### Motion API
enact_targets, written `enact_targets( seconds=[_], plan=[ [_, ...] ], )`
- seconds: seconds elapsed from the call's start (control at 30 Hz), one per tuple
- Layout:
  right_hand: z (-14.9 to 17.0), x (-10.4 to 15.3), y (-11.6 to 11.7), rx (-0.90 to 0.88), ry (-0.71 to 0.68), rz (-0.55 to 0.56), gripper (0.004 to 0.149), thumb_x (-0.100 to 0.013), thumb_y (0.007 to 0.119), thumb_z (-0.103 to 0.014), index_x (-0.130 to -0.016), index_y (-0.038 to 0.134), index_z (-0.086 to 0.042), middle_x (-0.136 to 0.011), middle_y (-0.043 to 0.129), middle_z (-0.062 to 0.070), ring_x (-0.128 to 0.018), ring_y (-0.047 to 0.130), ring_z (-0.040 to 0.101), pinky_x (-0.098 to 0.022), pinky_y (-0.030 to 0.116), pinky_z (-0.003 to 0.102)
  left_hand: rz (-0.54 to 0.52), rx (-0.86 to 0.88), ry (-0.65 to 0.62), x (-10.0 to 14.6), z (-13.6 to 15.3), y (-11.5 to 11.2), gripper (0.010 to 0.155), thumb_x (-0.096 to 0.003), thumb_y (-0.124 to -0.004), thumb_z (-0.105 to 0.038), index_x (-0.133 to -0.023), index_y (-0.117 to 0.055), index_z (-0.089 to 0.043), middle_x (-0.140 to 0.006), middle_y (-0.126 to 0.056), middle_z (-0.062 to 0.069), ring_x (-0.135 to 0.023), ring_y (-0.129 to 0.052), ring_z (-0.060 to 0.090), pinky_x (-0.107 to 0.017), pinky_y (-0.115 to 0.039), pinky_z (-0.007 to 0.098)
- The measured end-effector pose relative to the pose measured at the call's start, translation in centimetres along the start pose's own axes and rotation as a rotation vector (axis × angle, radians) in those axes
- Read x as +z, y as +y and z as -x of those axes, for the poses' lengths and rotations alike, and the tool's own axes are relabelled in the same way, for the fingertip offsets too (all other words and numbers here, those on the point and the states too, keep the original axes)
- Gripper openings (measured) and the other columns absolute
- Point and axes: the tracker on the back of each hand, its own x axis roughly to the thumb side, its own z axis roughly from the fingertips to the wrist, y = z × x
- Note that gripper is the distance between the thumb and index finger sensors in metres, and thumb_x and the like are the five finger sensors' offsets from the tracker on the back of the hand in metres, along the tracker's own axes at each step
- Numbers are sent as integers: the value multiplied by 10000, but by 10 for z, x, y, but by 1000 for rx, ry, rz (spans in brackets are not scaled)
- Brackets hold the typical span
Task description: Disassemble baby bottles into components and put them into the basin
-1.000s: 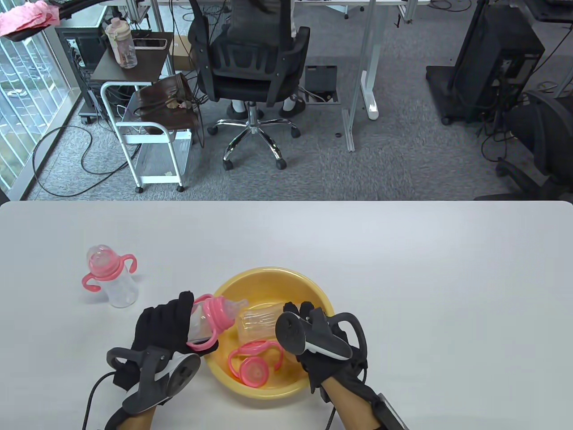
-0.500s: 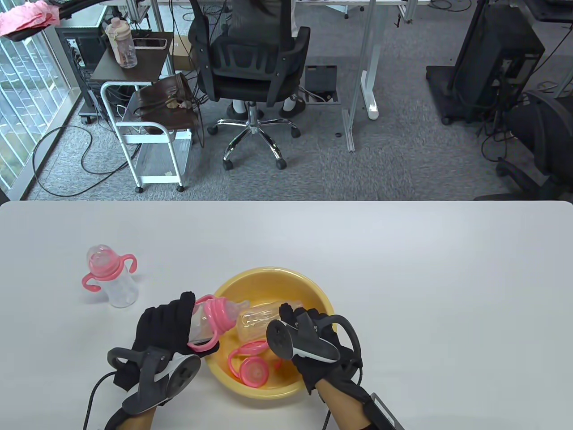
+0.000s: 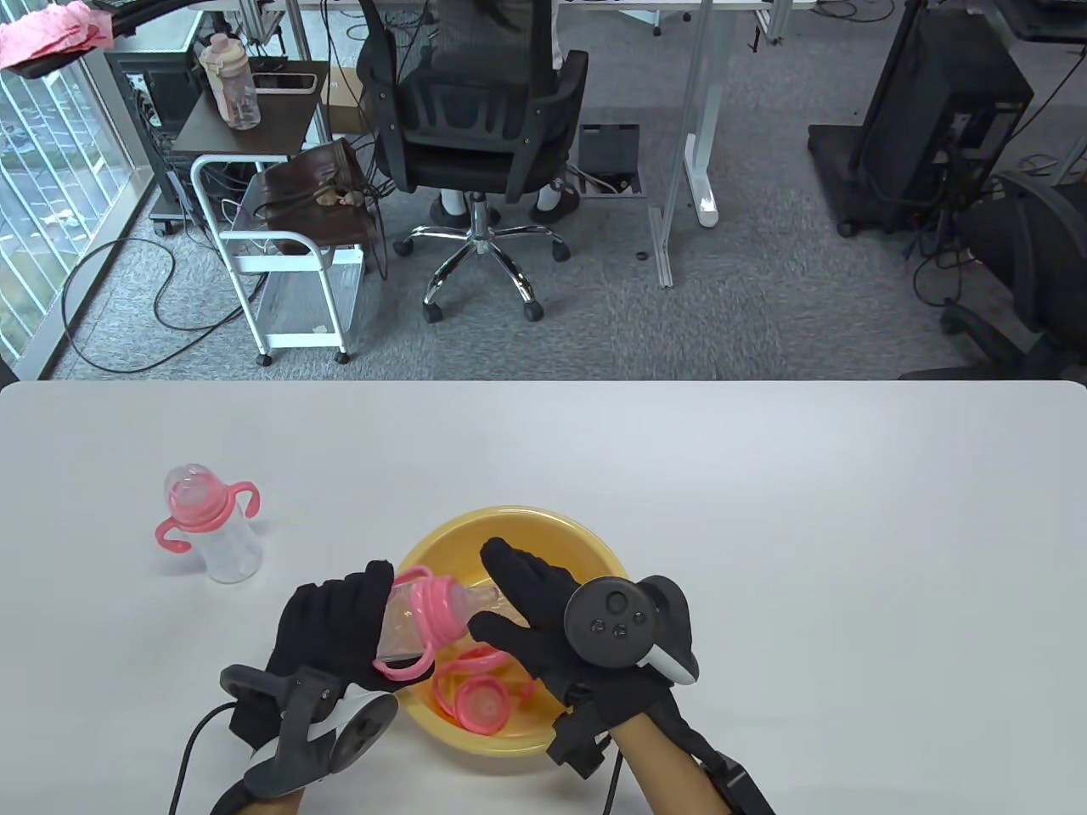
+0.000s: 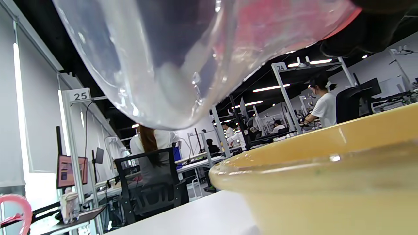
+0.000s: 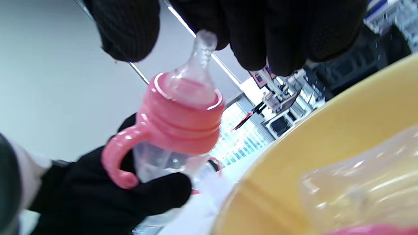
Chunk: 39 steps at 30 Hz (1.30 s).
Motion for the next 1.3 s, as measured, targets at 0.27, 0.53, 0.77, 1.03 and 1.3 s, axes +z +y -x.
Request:
enact_targets(
  seconds=[0.27,0.53,0.77,1.03,1.3],
  plan=[
    [0,-1,5,-2,20,-70,763,-556,699,-541,-1115,566,-39,-921,805,294,-725,905,518,-535,781,612,-27,-3,-56,1,-15,10,1037,-291,-630,-790,-1078,-516,-124,-907,-853,102,-763,-996,271,-663,-771,523],
    [-8,-2,5,4,-91,-88,697,-561,773,-415,-1139,512,-127,-1073,620,311,-878,759,572,-645,673,671,-15,40,-32,2,-10,6,1037,-291,-632,-789,-1077,-517,-121,-906,-854,104,-762,-997,273,-662,-771,525],
    [-11,0,2,-23,-127,11,601,-577,766,-330,-1094,576,-89,-1088,600,294,-906,739,567,-657,646,688,-11,52,-28,2,-9,3,1035,-290,-632,-789,-1076,-517,-125,-908,-851,102,-764,-995,272,-663,-769,525],
    [-6,-1,5,49,-23,-77,761,-561,693,-537,-1144,512,-81,-1025,690,317,-652,948,469,-471,820,560,-21,39,-44,3,-13,4,1035,-292,-628,-792,-1076,-518,-125,-909,-851,99,-764,-996,270,-665,-769,522],
    [-8,-2,1,-96,-121,-68,558,-583,764,-310,-1096,604,-163,-1121,539,298,-900,722,607,-648,645,701,-11,63,-26,3,-11,2,1034,-293,-629,-792,-1074,-524,-122,-908,-853,101,-765,-995,271,-663,-770,523]
  ],
)
